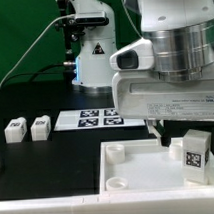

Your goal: Assemble one leg

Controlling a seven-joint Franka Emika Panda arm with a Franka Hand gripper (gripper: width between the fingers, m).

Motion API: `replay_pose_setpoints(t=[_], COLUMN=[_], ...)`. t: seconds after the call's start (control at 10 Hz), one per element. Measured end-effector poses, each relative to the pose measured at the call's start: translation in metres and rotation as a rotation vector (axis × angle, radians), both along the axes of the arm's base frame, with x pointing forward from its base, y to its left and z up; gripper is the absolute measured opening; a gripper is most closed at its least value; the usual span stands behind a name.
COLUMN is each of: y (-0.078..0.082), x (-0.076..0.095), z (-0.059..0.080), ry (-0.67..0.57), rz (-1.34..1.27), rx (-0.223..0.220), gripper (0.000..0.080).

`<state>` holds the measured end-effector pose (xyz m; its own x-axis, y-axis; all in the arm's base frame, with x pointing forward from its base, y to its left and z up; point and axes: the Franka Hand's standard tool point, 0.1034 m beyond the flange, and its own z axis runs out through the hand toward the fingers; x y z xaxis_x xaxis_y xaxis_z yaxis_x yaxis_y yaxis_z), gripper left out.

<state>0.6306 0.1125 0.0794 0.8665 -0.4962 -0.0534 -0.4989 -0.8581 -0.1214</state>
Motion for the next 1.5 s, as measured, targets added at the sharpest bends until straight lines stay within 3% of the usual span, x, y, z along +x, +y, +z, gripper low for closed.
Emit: replay_pose_setpoints(t=[0.5, 0.6, 0.7, 0.8, 1.2, 1.5], y=[0.0, 0.0, 0.0, 0.0, -0.0003, -0.0007], x=[-0.0001, -0.0002, -0.0002, -0.0002, 0.001, 0.001], z=[-0.0004, -0.0004, -0.0005, -0.0005, -0.0008, -0.002], ry=[0.001, 0.001, 0.001, 0.001, 0.015, 0.081], rz=[0.0, 0.0, 0.0, 0.0, -0.113, -0.659], rx=[0.0, 0.0, 0.0, 0.0, 0.005, 0.037], gripper=[0.0649, 0.0525, 0.0341, 0.0291, 0.0291, 0.0291])
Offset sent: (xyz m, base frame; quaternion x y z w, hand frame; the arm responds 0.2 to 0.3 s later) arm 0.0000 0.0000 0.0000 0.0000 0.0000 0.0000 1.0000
